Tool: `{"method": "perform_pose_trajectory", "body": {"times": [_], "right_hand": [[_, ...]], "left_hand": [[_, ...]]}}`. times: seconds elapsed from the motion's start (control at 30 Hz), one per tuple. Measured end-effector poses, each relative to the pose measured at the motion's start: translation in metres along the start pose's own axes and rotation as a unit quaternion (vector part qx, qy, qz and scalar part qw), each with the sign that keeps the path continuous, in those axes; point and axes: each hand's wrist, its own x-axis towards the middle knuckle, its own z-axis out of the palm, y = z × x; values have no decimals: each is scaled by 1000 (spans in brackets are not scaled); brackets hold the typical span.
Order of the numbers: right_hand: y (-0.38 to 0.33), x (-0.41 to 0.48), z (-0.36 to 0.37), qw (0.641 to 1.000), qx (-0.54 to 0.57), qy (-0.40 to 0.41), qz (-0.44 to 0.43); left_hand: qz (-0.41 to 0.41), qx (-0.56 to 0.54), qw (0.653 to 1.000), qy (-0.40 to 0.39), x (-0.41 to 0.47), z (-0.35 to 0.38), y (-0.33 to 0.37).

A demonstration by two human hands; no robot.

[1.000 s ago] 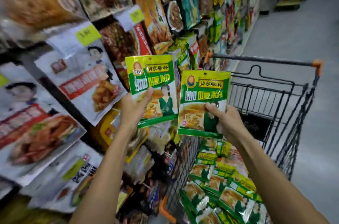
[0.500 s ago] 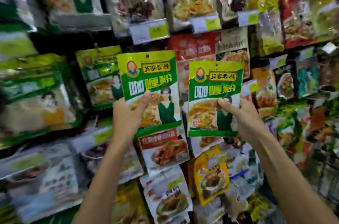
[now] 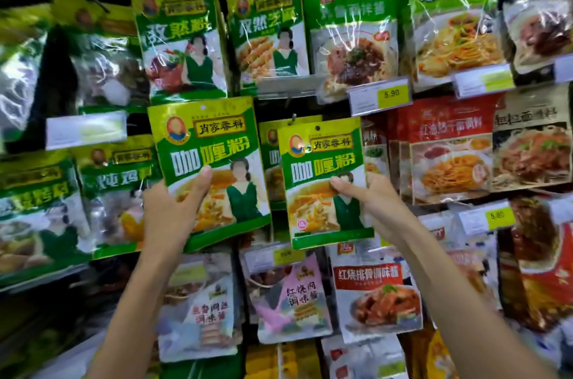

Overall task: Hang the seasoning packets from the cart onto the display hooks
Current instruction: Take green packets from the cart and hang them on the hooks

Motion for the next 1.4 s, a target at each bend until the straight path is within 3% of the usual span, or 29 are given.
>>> {"method": "perform_pose_trajectory", "body": {"times": [0.37,1.1,1.4], "right_hand": [[-10,39,24,1000,-5,-2,-13],[-1,52,26,999,-6,-5,46],[8,82,42,989,-93,105,45]], "left_hand": [[-20,-35,999,-17,21,-21,-14],[-53,-80,995,-35,20,-10,-9],[-35,-77,996,-29,21,-3,-12]]}}
